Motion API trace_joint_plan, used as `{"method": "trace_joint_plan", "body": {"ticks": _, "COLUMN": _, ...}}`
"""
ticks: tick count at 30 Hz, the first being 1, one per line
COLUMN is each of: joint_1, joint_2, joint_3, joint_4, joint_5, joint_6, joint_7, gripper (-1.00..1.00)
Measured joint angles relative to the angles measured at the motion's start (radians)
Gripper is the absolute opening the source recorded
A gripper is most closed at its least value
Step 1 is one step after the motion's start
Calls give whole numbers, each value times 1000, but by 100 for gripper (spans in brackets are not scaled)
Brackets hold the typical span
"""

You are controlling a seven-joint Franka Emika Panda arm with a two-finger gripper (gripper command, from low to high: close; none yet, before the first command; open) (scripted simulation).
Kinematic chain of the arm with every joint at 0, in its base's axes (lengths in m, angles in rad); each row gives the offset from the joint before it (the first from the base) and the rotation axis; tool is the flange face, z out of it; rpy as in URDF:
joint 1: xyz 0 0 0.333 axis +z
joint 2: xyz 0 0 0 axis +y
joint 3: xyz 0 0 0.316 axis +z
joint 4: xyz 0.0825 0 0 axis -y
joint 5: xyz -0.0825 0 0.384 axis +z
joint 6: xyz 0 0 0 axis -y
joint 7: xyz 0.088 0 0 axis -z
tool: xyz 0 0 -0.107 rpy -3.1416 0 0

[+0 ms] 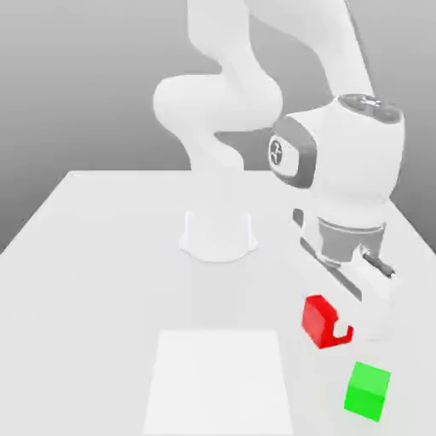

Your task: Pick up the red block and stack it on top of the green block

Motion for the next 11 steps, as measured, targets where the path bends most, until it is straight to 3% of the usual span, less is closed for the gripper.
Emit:
{"method": "trace_joint_plan", "body": {"ticks": 3, "joint_1": 37, "joint_2": 58, "joint_3": 4, "joint_4": 64, "joint_5": 19, "joint_6": -12, "joint_7": 133, "gripper": -100}}
{"method": "trace_joint_plan", "body": {"ticks": 7, "joint_1": 80, "joint_2": 194, "joint_3": -45, "joint_4": 85, "joint_5": -57, "joint_6": 96, "joint_7": 218, "gripper": -100}}
{"method": "trace_joint_plan", "body": {"ticks": 8, "joint_1": 91, "joint_2": 214, "joint_3": -57, "joint_4": 87, "joint_5": -66, "joint_6": 114, "joint_7": 225, "gripper": 100}}
{"method": "trace_joint_plan", "body": {"ticks": 11, "joint_1": 91, "joint_2": 214, "joint_3": -57, "joint_4": 87, "joint_5": -66, "joint_6": 114, "joint_7": 225, "gripper": 100}}
